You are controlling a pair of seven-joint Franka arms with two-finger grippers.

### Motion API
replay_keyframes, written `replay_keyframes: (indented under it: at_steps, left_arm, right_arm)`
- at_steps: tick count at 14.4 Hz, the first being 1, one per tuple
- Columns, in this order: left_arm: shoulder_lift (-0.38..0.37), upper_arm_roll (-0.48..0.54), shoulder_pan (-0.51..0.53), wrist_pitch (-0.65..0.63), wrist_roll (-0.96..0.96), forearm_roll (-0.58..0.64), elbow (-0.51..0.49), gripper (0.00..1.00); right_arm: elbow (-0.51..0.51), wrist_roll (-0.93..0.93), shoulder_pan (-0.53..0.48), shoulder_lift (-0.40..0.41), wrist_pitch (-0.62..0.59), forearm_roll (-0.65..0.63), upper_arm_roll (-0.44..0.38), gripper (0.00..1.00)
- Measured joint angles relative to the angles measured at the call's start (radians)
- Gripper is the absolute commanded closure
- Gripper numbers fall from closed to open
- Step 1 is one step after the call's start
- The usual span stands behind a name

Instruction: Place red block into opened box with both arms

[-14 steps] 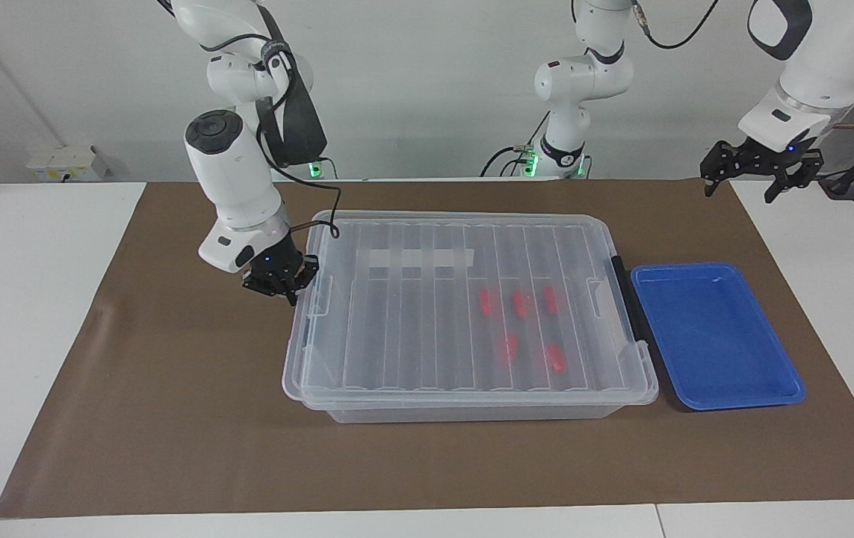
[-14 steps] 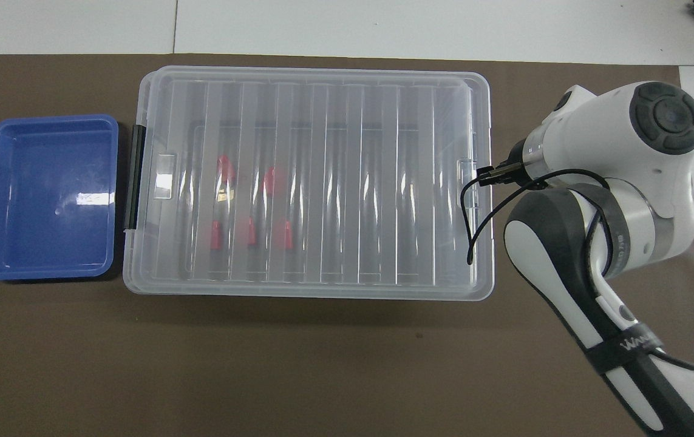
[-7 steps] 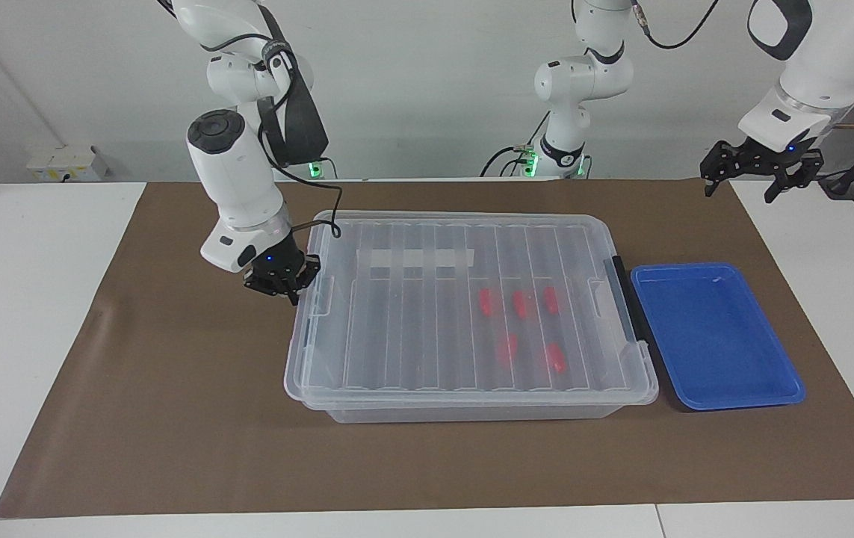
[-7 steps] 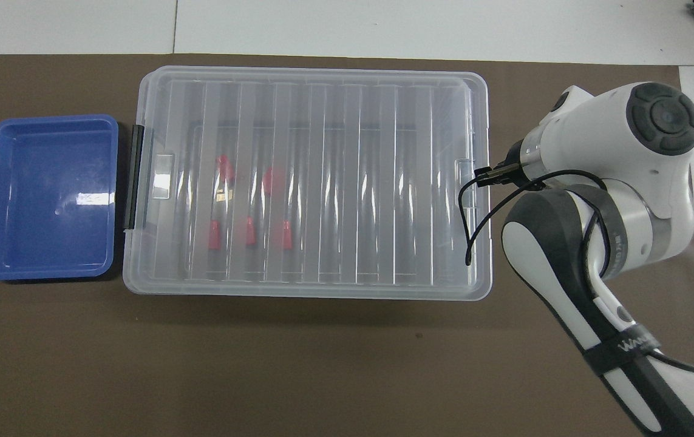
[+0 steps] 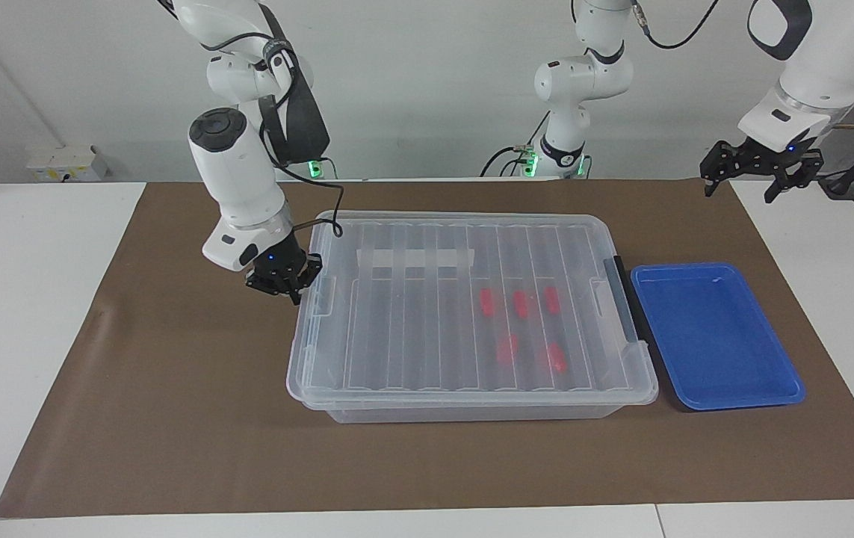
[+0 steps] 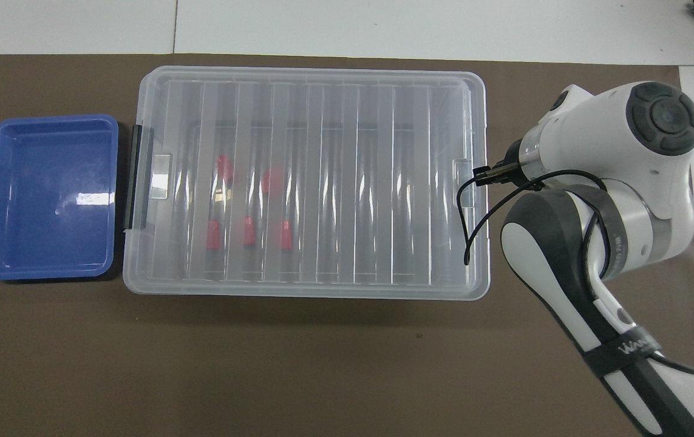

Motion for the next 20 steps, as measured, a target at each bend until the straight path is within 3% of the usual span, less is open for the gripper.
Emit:
replay_keyframes:
  at_steps: [5,6,7,8,12,20]
  left_arm:
    - [0.000,0.000,0.000,0.000,0.000,0.000,0.000,0.00]
    - [0.000,0.000,0.000,0.000,0.000,0.000,0.000,0.00]
    - [0.000,0.000,0.000,0.000,0.000,0.000,0.000,0.00]
    - [0.000,0.000,0.000,0.000,0.000,0.000,0.000,0.00]
    - [0.000,0.000,0.000,0.000,0.000,0.000,0.000,0.00]
    - [0.000,0.000,0.000,0.000,0.000,0.000,0.000,0.00]
  right_arm:
    - [0.003,0.114,-0.001,-0.079,-0.077,0.000,-0.034,1.00]
    - [0.003,0.128,-0.001,-0.093,-0.087,0.000,-0.053,0.70]
    - [0.003,0.134,0.001,-0.105,-0.103,0.000,-0.079,0.13]
    - [0.004,0.138,0.009,-0.116,-0.118,0.000,-0.111,0.00]
    - [0.030,0.139,0.023,-0.156,-0.198,0.001,-0.204,0.00]
    - [0.182,0.140,0.017,-0.209,-0.474,0.000,-0.265,0.00]
